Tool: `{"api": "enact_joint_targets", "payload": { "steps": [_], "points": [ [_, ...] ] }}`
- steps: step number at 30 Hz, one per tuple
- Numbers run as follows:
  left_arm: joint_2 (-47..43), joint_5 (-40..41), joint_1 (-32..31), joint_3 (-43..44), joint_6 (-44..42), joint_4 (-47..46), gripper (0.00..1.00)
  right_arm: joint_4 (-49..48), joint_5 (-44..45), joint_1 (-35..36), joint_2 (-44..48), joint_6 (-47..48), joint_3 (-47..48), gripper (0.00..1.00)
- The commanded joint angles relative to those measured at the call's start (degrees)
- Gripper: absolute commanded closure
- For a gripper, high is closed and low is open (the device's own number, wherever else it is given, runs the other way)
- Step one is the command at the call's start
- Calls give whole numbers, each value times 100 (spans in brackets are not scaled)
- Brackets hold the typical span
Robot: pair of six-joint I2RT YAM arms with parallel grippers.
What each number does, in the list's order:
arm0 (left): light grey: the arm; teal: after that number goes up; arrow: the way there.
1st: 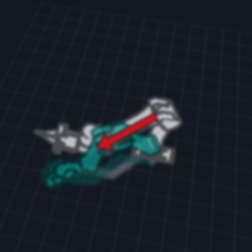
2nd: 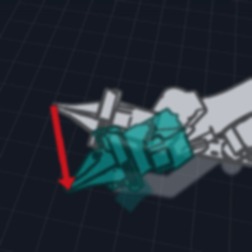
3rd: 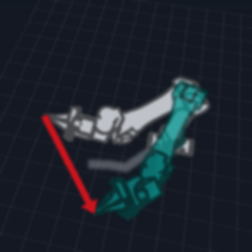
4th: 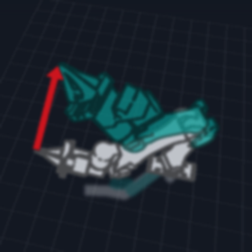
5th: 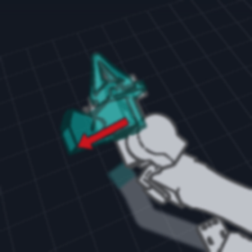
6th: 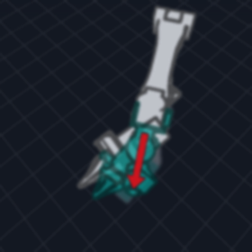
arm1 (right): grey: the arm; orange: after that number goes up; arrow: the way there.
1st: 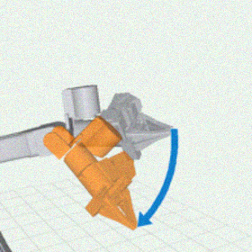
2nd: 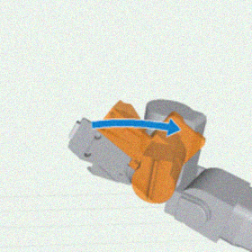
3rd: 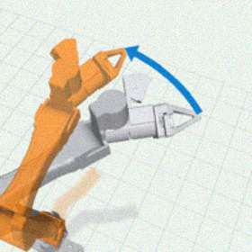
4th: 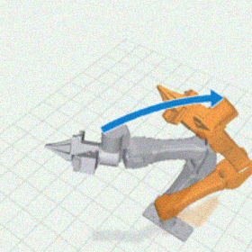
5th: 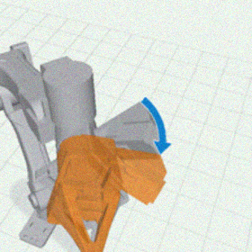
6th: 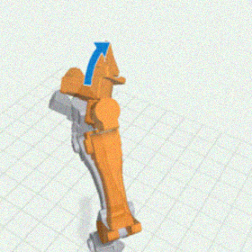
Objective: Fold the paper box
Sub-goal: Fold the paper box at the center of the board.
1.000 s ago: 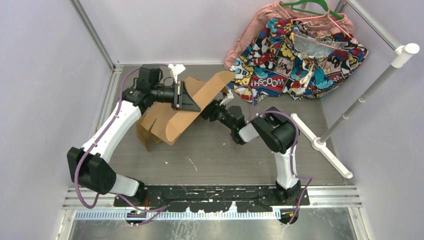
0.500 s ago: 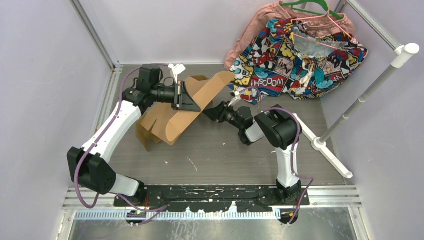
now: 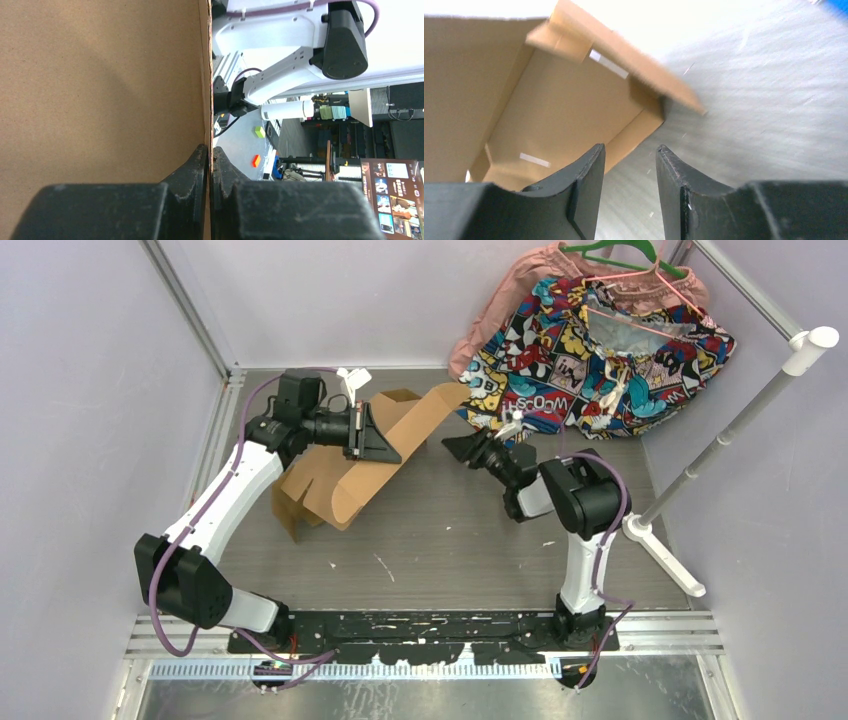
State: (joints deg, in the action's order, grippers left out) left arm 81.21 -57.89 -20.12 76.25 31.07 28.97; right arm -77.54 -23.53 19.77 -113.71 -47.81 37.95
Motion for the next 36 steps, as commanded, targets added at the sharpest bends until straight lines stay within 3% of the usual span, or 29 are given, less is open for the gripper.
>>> {"api": "enact_joint_targets", "payload": {
  "steps": [1, 5, 16, 28, 36],
  "points": [
    [-92, -127, 34, 56, -51, -187, 92, 139, 383, -429, -127, -400, 982, 53],
    [-85, -200, 34, 108, -1, -209, 92, 121, -169, -493, -917, -730, 2317, 52],
    [-254, -672, 34, -22, 512, -845, 91, 1647, -517, -536, -2151, -474, 4553, 51],
    [-222, -917, 37, -128, 1055, -1516, 91, 1630, -1175, -536, -2974, -982, 5947, 48],
    [-90, -901, 76, -85, 1059, -1565, 91, 1112, -1782, -462, -2883, -1181, 5416, 51]
  ]
}}
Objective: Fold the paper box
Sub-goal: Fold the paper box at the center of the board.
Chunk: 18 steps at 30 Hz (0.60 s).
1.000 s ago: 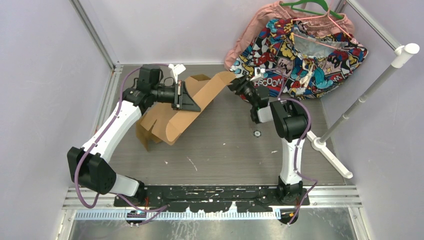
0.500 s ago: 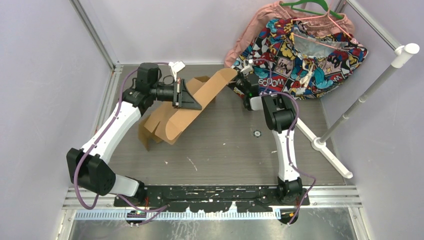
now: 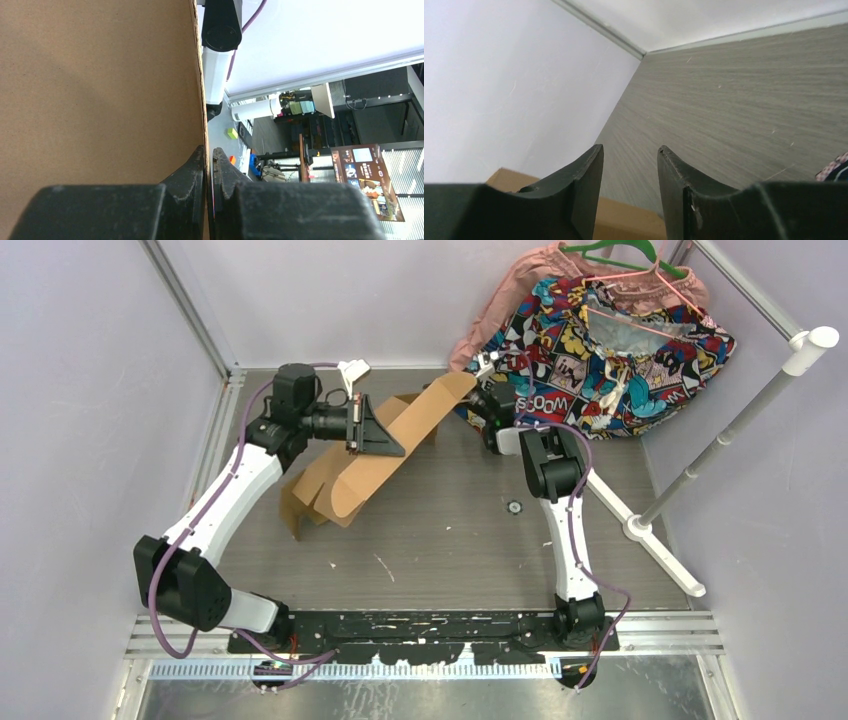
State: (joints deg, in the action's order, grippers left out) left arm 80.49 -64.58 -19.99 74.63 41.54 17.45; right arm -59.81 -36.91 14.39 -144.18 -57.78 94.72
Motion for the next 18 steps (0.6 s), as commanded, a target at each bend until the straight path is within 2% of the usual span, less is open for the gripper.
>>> {"api": "enact_joint_targets", "payload": {
  "steps": [1, 9, 18],
  "points": [
    [-14, -238, 79, 78, 12, -419, 91, -792, -522, 86, 183, -225, -383, 51],
    [94, -273, 136, 65, 151, -616, 91, -2170, -686, 170, 217, -834, -1359, 52],
    [133, -253, 144, -16, 127, -644, 91, -2237, -738, 320, 620, -450, -2050, 52]
  ]
}}
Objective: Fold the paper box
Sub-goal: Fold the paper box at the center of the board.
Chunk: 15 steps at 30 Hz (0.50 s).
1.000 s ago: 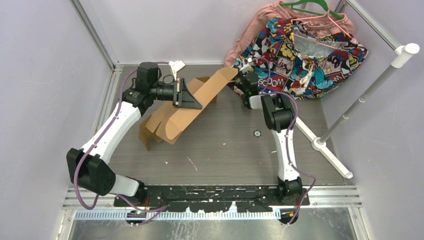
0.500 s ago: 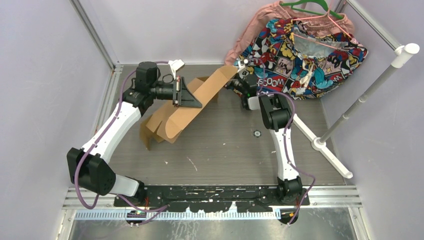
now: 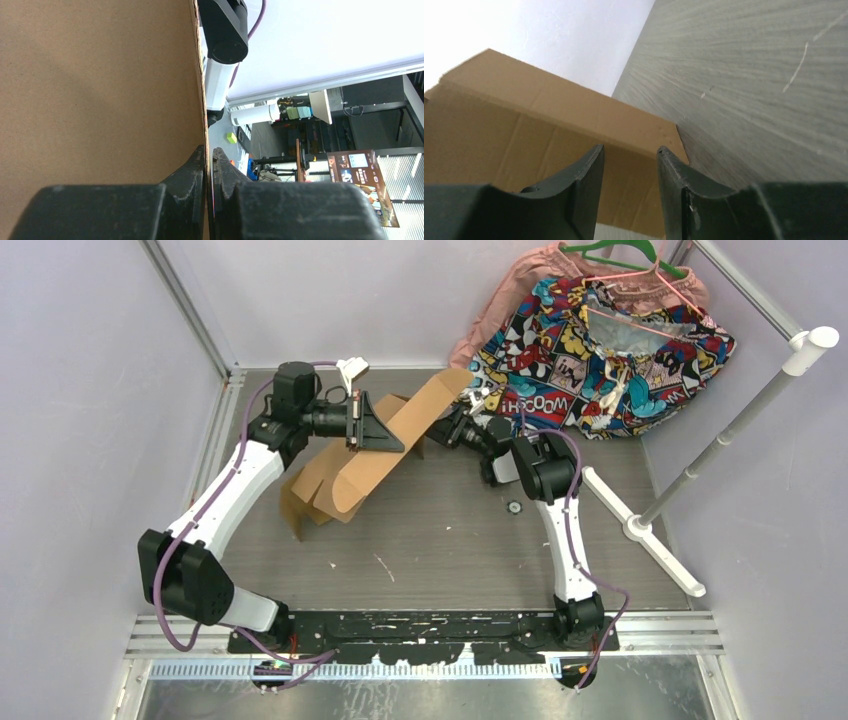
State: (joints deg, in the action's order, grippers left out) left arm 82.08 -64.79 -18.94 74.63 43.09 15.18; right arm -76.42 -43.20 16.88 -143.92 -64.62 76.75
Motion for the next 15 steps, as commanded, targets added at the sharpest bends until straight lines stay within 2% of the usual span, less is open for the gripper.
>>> {"api": "enact_joint_targets", "payload": {
  "steps": [1, 7, 15],
  "points": [
    [-26, -227, 46, -18, -29, -418, 91, -575, -124, 83, 669, 301, -362, 52],
    [-29, -235, 48, -45, -22, -443, 91, -575, -193, 111, 914, 581, -679, 51],
    [-43, -318, 47, -197, 247, -812, 91, -571, -423, 183, 786, 850, -249, 46]
  ]
}}
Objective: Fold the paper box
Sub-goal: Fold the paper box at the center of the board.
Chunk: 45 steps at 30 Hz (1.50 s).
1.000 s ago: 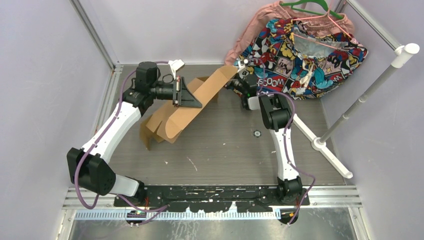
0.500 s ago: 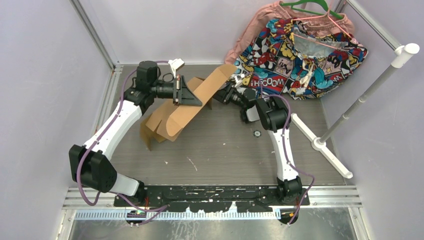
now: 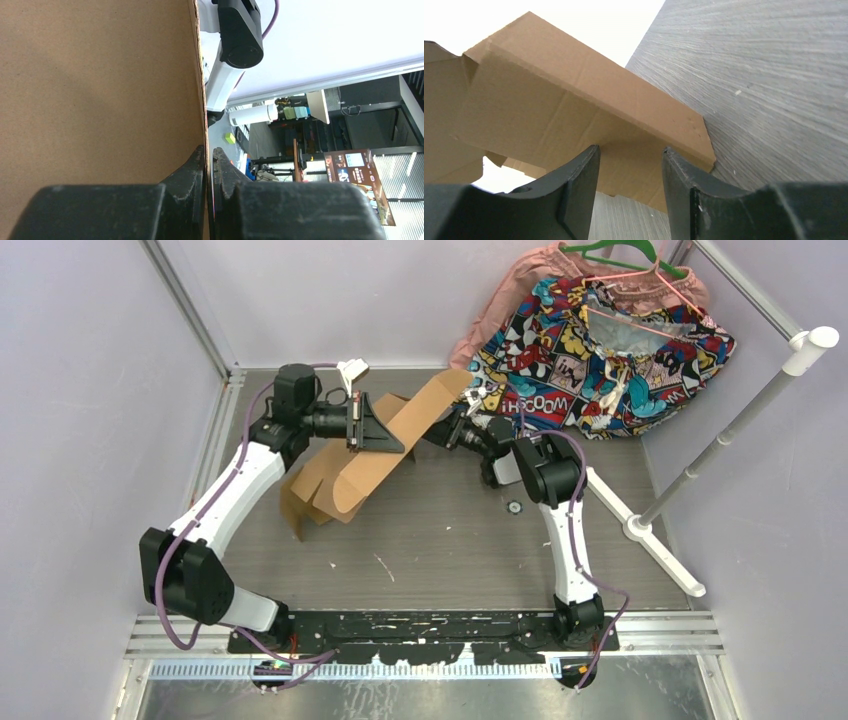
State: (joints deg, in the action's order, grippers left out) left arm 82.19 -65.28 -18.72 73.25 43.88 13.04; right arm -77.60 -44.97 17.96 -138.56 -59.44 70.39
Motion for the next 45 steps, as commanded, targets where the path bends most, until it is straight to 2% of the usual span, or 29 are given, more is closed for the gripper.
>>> {"api": "enact_joint_targets", "payload": {
  "steps": [1, 16, 22, 26, 30, 41, 45],
  "points": [
    [-53, -283, 22, -65, 181, -621, 91, -450, -305, 95, 229, 347, 459, 45],
    [15, -486, 26, -111, 349, -857, 90, -467, -276, 291, 113, 799, 723, 39],
    [74, -671, 23, -210, 667, -1268, 89, 56, 48, 428, 213, 1673, 695, 34],
    [131, -787, 26, -298, 953, -1703, 89, 460, 222, 553, 231, 2199, 782, 34],
    [217, -925, 26, -490, 1619, -2548, 88, 250, 429, 592, 85, 2137, 916, 33],
    [530, -1102, 26, -760, 2652, -3944, 86, 399, 666, 682, -81, 2470, 1234, 33],
    [701, -1123, 23, -893, 3246, -4882, 86, 507, 812, 708, -143, 2590, 1366, 42]
  ]
}}
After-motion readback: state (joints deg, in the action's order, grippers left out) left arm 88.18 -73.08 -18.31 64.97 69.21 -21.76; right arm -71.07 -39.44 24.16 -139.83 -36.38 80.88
